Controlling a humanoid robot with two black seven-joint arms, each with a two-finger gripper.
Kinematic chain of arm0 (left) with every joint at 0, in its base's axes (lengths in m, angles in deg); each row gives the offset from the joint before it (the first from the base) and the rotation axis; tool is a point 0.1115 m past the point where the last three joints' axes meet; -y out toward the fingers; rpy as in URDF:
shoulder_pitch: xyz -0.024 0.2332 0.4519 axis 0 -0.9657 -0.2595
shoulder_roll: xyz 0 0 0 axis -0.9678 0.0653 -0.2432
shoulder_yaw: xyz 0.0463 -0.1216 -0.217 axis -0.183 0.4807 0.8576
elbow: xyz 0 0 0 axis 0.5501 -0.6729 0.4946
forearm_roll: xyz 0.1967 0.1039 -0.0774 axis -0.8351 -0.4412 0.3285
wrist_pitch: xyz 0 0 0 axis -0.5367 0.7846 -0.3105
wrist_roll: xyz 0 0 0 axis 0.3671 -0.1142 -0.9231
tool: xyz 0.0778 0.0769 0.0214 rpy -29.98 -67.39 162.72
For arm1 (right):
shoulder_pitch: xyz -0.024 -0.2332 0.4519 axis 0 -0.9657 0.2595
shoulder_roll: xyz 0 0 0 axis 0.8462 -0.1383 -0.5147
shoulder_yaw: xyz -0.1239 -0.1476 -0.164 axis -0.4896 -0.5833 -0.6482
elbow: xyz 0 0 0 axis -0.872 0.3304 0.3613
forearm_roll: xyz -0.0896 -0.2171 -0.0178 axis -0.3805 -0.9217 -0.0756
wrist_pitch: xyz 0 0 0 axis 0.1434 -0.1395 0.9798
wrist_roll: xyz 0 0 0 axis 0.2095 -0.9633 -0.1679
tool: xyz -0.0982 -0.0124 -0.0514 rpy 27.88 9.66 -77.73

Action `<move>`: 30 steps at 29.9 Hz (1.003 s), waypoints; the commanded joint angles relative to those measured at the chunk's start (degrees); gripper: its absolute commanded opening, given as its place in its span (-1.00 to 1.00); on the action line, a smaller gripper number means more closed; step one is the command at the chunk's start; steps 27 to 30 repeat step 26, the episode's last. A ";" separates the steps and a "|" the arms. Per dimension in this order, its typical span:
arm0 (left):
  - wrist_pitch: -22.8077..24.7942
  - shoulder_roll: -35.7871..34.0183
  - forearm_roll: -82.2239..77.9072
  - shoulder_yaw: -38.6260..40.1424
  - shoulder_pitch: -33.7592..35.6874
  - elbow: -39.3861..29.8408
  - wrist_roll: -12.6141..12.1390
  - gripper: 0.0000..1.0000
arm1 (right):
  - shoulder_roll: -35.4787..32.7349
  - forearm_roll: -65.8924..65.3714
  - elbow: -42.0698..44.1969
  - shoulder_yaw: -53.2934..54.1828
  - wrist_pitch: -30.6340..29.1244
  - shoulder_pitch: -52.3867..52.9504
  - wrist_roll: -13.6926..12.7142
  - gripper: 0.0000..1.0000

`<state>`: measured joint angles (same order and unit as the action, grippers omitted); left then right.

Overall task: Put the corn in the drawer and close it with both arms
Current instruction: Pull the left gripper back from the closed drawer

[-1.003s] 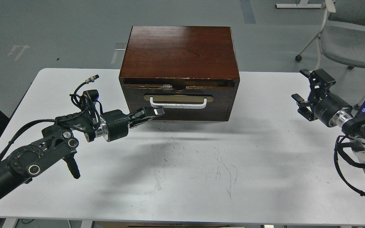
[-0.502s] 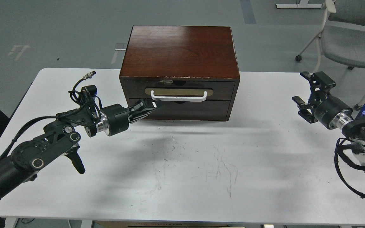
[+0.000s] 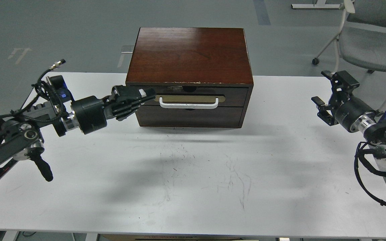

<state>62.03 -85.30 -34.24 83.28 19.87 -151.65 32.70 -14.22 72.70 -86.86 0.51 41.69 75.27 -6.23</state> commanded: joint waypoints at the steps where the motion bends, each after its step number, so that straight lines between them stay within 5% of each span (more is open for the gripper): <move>1: -0.01 -4.12 15.47 3.43 0.00 0.94 0.53 0.99 | 1.19 0.09 0.18 4.79 0.20 -0.26 0.00 0.98; 15: -0.01 -0.53 28.00 3.52 -8.43 17.02 -1.31 0.99 | 9.45 9.67 0.71 8.06 2.12 -2.02 0.00 0.98; 30: -0.01 1.67 28.00 3.61 -9.85 17.56 -1.23 0.99 | 10.34 7.73 -0.25 5.51 2.66 -3.08 0.00 1.00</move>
